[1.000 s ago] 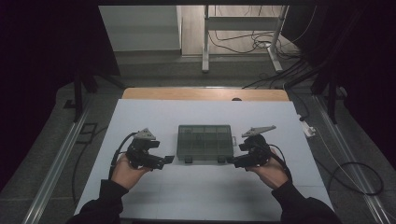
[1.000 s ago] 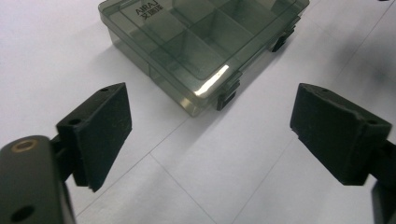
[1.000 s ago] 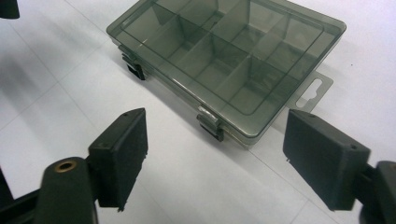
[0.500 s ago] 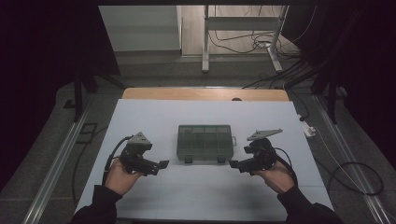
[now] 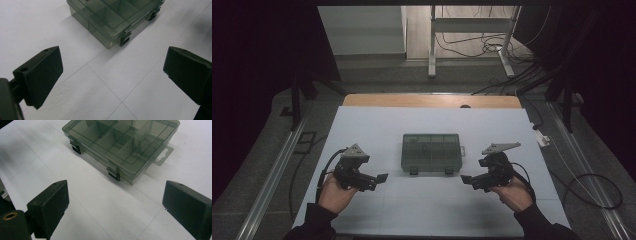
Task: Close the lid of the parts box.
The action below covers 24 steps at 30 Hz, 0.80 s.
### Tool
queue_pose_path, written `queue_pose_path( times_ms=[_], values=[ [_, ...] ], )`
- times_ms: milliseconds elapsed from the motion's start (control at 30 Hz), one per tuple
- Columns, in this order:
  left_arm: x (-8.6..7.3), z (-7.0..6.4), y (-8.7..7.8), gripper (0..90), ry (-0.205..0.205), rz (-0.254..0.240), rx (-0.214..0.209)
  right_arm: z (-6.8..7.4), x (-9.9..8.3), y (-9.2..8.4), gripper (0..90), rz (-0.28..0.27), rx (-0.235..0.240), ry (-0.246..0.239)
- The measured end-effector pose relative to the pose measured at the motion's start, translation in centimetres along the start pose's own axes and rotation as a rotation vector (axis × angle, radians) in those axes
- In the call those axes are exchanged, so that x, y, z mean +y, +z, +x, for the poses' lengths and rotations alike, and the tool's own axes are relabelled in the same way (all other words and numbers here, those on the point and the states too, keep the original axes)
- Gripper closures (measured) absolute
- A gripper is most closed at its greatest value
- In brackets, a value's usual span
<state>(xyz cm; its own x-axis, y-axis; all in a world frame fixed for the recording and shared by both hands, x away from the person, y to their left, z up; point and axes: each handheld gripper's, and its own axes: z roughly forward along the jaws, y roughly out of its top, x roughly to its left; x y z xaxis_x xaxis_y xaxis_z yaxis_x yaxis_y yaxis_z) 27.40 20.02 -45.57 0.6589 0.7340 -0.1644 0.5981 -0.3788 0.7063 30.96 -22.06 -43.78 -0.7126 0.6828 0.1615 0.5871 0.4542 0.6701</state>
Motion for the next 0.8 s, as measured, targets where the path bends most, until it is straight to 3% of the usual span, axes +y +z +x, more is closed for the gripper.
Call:
queue_pose_path(
  times_ms=[333,800],
  values=[
    [-0.7,0.1,-0.5,0.0,-0.007,-0.014,0.040,0.1,-1.0,-0.4,0.0,0.007,-0.018,-0.010],
    [-1.9,-0.1,-1.7,0.0,-0.018,-0.033,0.053,-0.2,-2.4,-1.3,0.0,-0.023,-0.031,-0.002]
  ],
)
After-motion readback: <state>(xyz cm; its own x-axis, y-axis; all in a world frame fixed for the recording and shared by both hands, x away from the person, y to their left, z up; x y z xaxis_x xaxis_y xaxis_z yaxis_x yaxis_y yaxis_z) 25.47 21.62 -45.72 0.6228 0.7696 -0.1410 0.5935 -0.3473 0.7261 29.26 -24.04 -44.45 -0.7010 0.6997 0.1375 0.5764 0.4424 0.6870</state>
